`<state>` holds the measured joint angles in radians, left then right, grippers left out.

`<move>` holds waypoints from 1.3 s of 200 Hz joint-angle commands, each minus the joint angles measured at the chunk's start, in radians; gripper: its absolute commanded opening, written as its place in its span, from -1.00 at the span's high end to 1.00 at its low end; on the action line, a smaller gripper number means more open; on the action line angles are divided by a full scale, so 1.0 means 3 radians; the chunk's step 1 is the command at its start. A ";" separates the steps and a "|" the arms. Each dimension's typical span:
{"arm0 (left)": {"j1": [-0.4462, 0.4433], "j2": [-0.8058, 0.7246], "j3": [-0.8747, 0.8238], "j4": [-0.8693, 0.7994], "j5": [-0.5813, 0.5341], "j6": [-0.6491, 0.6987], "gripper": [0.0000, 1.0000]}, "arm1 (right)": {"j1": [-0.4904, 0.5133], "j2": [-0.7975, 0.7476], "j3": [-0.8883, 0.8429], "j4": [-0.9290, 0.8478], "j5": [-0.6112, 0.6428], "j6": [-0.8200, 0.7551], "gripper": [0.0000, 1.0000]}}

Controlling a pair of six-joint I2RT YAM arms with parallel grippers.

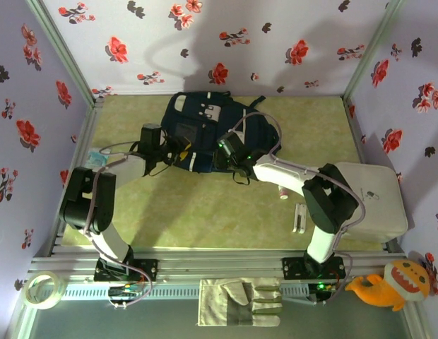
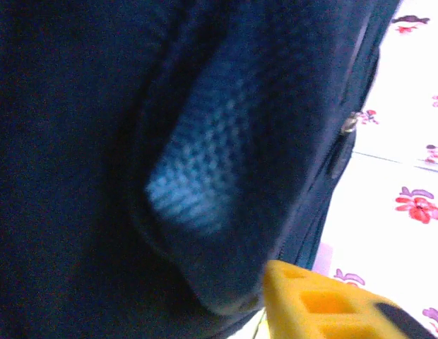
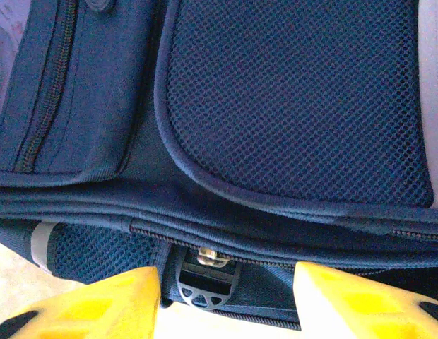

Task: Pack books, pencil case, and school supplies into a backpack

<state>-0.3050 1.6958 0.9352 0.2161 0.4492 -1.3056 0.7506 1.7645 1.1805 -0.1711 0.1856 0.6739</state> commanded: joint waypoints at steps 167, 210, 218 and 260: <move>-0.0175 -0.0345 0.0160 0.0289 -0.0078 -0.0425 1.00 | -0.0031 0.0286 0.0378 0.0026 0.0346 0.0101 0.29; -0.0177 -0.0380 0.0150 0.0250 -0.0076 -0.0394 1.00 | -0.0069 0.0379 0.0498 -0.0032 0.0467 0.0052 0.40; -0.0176 -0.0380 0.0143 0.0246 -0.0076 -0.0394 1.00 | -0.0068 0.0391 0.0527 -0.0069 0.0476 0.0042 0.42; -0.0175 -0.0421 0.0136 0.0181 -0.0086 -0.0335 1.00 | -0.0093 0.0494 0.0655 -0.0292 0.0849 0.0122 0.60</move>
<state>-0.3500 1.6436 0.9421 0.2573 0.3847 -1.4376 0.7498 1.8771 1.3293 -0.2447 0.3031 0.7067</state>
